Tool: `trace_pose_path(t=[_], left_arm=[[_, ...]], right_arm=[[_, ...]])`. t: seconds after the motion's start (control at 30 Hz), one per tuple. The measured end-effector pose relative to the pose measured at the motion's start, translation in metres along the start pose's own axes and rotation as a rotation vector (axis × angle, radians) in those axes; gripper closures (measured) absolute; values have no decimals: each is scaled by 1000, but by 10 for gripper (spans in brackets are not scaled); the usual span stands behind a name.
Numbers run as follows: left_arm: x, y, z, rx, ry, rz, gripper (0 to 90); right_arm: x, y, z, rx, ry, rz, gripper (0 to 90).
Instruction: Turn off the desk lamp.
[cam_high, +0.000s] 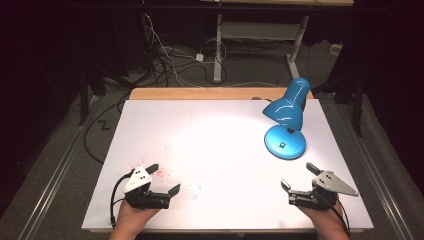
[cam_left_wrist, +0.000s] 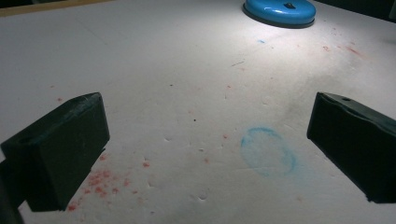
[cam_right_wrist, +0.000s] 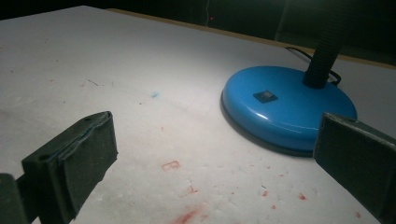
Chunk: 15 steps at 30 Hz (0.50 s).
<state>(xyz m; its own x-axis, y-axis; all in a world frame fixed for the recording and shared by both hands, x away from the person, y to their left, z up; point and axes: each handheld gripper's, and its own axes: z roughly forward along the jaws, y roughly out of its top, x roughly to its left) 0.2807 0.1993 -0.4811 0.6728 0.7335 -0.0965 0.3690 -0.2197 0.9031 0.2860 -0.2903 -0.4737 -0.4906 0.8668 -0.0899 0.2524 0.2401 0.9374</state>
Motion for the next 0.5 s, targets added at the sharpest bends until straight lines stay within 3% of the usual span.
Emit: trace_pose_path(t=[0.33,0.5], left_arm=[[1,-1,3,13,2,12,0],[3,-1,-4,-16,9,1,0]], right_arm=[[-3,-1,-1,11,-17,2,1],[-4,-2,0,12,-17,-3,1]])
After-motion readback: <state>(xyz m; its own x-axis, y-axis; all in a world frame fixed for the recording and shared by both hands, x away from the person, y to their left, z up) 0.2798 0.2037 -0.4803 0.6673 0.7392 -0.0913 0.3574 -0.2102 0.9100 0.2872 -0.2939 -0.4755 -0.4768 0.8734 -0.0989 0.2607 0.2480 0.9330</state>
